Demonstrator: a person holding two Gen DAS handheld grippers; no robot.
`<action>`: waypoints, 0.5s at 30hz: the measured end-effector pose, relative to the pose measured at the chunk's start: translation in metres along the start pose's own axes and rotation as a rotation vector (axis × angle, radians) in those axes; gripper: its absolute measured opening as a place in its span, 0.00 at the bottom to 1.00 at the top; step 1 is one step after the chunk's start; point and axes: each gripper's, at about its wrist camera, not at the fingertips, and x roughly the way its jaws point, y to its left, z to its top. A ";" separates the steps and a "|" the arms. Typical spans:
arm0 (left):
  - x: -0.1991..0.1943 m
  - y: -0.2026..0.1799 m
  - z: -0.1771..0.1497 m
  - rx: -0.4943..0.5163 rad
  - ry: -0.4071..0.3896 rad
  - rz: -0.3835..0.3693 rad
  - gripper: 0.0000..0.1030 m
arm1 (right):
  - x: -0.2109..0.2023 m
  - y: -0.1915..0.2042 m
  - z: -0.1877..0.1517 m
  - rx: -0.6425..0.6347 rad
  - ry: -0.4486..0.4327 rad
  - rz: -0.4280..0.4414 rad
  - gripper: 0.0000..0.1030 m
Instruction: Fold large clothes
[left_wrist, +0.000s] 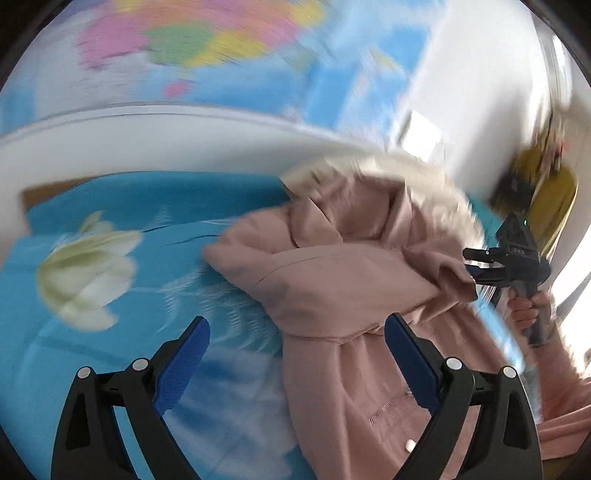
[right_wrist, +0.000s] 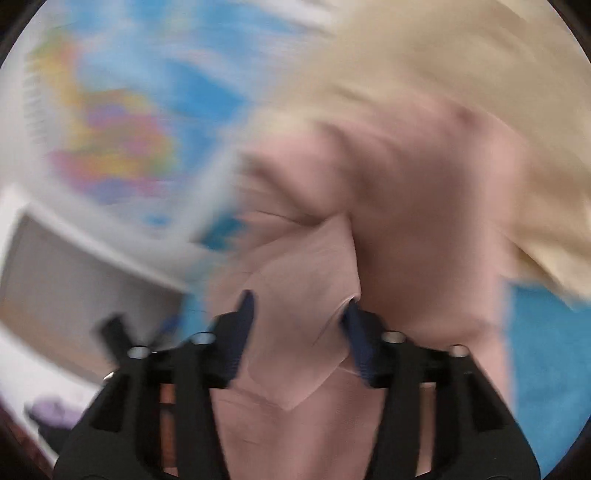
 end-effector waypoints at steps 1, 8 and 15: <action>0.012 -0.009 0.002 0.027 0.019 0.013 0.89 | 0.001 -0.008 -0.005 0.005 0.004 -0.010 0.53; 0.059 -0.030 0.011 0.083 0.094 0.066 0.89 | -0.031 0.043 -0.032 -0.317 -0.130 -0.138 0.86; 0.089 -0.017 -0.004 0.031 0.190 0.130 0.89 | 0.041 0.070 -0.074 -0.674 0.010 -0.301 0.89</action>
